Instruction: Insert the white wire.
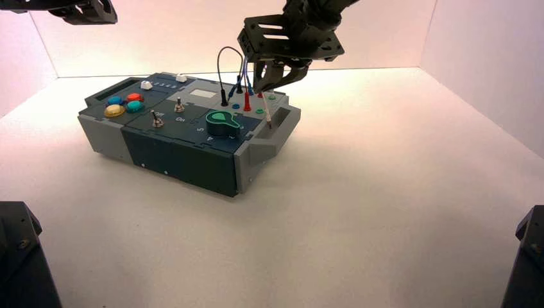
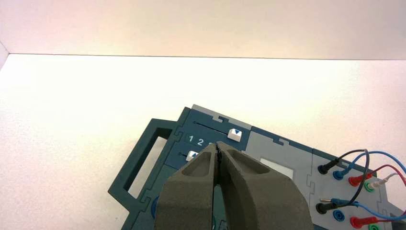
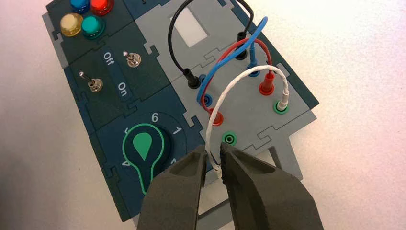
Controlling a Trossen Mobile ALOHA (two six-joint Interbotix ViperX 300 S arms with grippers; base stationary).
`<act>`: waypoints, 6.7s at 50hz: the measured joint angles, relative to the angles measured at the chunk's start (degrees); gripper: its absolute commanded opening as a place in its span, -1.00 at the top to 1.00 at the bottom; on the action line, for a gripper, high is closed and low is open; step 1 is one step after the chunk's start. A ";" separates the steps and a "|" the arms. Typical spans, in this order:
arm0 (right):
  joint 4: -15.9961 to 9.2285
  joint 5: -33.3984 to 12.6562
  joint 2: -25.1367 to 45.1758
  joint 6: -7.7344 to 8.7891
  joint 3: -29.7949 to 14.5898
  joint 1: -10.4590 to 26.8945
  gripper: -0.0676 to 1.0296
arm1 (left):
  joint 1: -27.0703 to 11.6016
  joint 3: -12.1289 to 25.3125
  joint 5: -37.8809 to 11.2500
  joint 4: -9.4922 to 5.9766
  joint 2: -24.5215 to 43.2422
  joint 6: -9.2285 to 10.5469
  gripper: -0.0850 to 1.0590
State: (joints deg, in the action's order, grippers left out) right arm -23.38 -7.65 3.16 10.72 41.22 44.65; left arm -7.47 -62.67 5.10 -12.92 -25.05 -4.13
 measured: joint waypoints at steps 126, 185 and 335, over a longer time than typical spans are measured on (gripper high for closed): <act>0.18 -1.14 1.41 0.09 -1.32 -0.09 0.92 | 0.00 -0.26 -0.09 0.00 -0.44 0.00 0.91; 1.58 13.10 -0.35 0.09 3.25 0.00 0.92 | 0.00 -0.26 -0.09 0.00 -0.44 0.09 0.91; 5.27 18.54 3.96 0.09 3.08 0.70 0.92 | 0.18 -0.26 0.00 0.00 0.70 0.09 0.91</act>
State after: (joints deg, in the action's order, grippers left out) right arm -18.11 10.90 7.12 10.81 44.30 45.35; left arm -7.29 -62.93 5.10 -12.92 -24.35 -4.04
